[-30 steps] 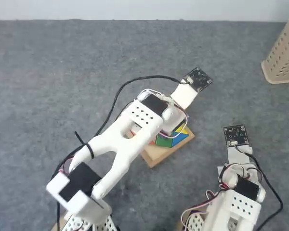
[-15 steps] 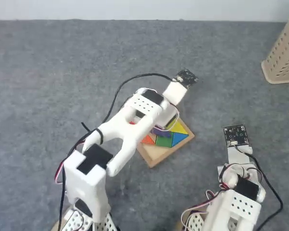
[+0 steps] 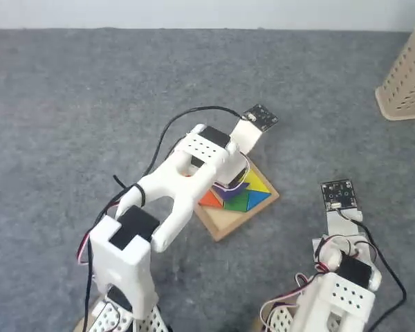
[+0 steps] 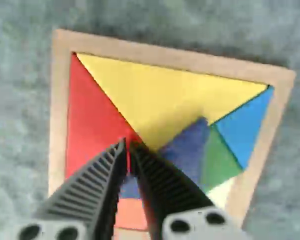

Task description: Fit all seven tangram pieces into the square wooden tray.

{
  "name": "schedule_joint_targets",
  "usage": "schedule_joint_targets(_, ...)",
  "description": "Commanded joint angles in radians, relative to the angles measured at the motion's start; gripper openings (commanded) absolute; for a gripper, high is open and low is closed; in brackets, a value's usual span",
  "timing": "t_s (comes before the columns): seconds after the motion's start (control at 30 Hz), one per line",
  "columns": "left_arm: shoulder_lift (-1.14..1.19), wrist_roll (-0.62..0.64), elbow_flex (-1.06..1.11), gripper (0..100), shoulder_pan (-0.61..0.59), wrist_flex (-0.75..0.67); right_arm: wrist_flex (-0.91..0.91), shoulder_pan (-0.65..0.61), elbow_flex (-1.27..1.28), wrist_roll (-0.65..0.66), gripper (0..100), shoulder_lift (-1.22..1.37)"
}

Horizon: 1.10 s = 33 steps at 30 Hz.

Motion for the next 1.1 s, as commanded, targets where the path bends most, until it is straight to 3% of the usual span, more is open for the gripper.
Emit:
schedule_joint_targets(0.0,-0.018,-0.009,-0.056,1,0.017,0.011,0.015,0.013,-0.012,0.018,0.9,-0.022)
schedule_joint_targets(0.27,-0.015,0.011,-0.081,1,0.086,0.015,0.015,0.013,-0.012,0.018,0.9,-0.022)
schedule_joint_targets(0.83,-0.02,0.044,-0.004,1,0.091,0.049,0.015,0.013,-0.012,0.018,0.9,-0.022)
schedule_joint_targets(1.07,-0.207,0.054,0.153,1,0.086,0.035,0.015,0.013,-0.012,0.018,0.9,-0.022)
